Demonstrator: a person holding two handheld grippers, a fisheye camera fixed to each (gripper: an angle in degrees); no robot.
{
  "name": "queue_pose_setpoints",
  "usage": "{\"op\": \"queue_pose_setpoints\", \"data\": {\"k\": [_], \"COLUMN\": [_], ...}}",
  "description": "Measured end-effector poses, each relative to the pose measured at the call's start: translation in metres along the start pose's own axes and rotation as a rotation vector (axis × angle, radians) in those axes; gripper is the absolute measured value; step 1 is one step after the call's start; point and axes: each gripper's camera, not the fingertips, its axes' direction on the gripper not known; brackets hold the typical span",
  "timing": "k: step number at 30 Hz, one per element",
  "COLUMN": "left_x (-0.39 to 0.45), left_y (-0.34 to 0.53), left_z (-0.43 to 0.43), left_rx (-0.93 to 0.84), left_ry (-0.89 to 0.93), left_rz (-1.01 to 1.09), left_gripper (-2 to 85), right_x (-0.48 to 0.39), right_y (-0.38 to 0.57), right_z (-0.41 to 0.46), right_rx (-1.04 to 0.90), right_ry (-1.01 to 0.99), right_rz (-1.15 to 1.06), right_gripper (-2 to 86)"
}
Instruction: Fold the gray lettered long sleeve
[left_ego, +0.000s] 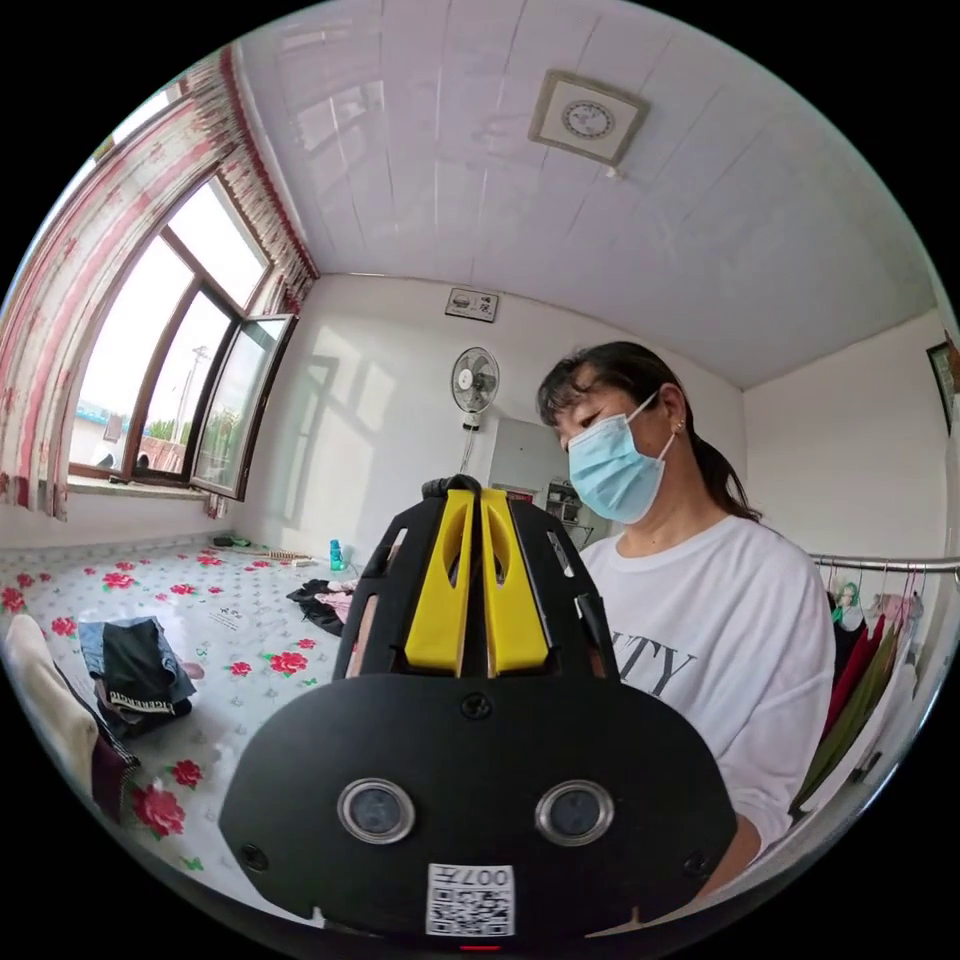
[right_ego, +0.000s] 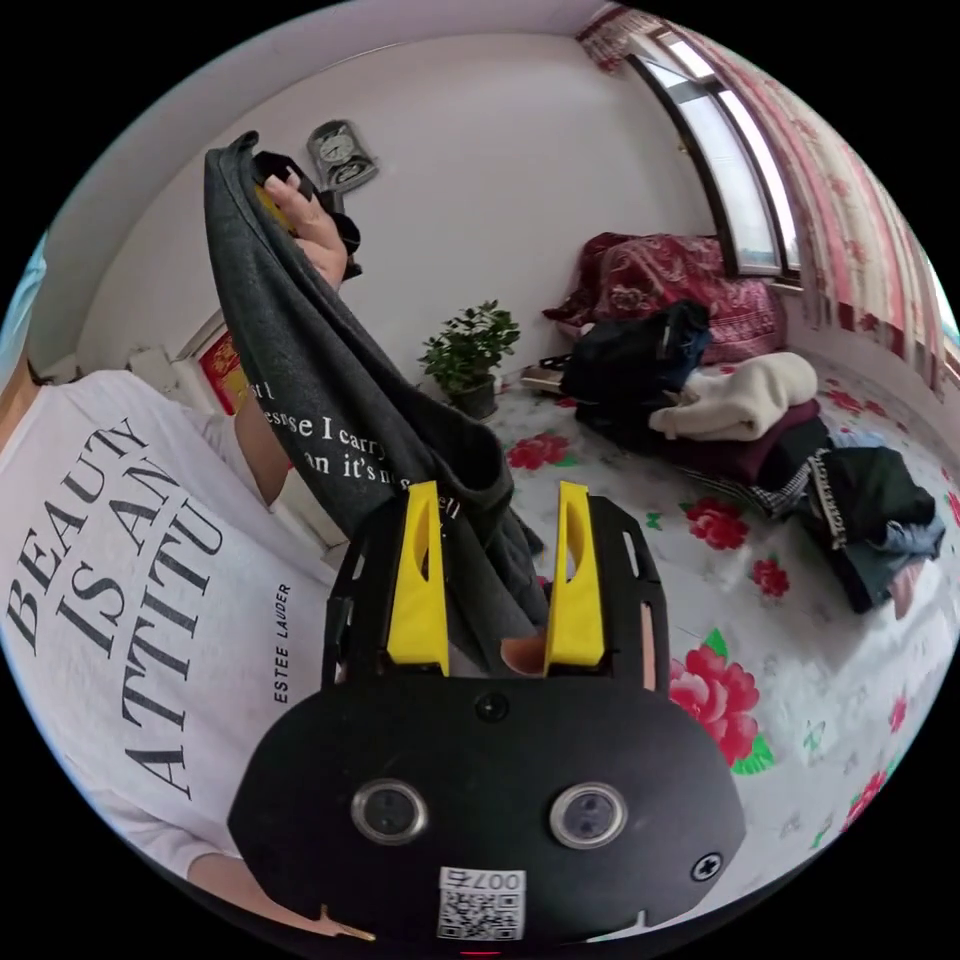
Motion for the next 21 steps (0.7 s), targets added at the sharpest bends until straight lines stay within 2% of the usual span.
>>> {"op": "queue_pose_setpoints", "data": {"k": [5, 7, 9, 13, 14, 16, 21], "left_x": [0.007, 0.009, 0.016, 0.023, 0.024, 0.033, 0.069], "left_y": [0.017, 0.023, 0.028, 0.051, 0.056, 0.07, 0.06], "left_z": [-0.013, -0.023, -0.034, -0.076, -0.082, -0.093, -0.071], "left_rx": [0.021, 0.028, 0.01, -0.068, -0.067, -0.073, -0.026], "left_ry": [0.04, 0.01, -0.065, -0.4, -0.436, -0.531, -0.492], "left_rz": [0.008, -0.015, -0.021, -0.133, -0.159, -0.202, -0.08], "left_gripper": [-1.0, -1.0, -1.0, -1.0, -1.0, -1.0, -1.0], "right_x": [0.006, 0.003, 0.001, -0.008, -0.019, -0.043, -0.131], "right_y": [-0.014, -0.015, -0.013, -0.005, -0.002, 0.003, 0.008], "right_z": [0.032, 0.028, 0.009, -0.076, -0.104, -0.143, -0.204], "right_rx": [-0.042, -0.04, 0.024, 0.165, 0.221, 0.305, 0.457], "right_ry": [-0.159, -0.135, -0.021, 0.342, 0.427, 0.495, 0.727], "right_rz": [-0.016, -0.026, -0.013, 0.079, 0.087, 0.073, -0.07], "right_gripper": [7.0, 5.3, 3.9, 1.8, 1.5, 1.2, 1.0]}}
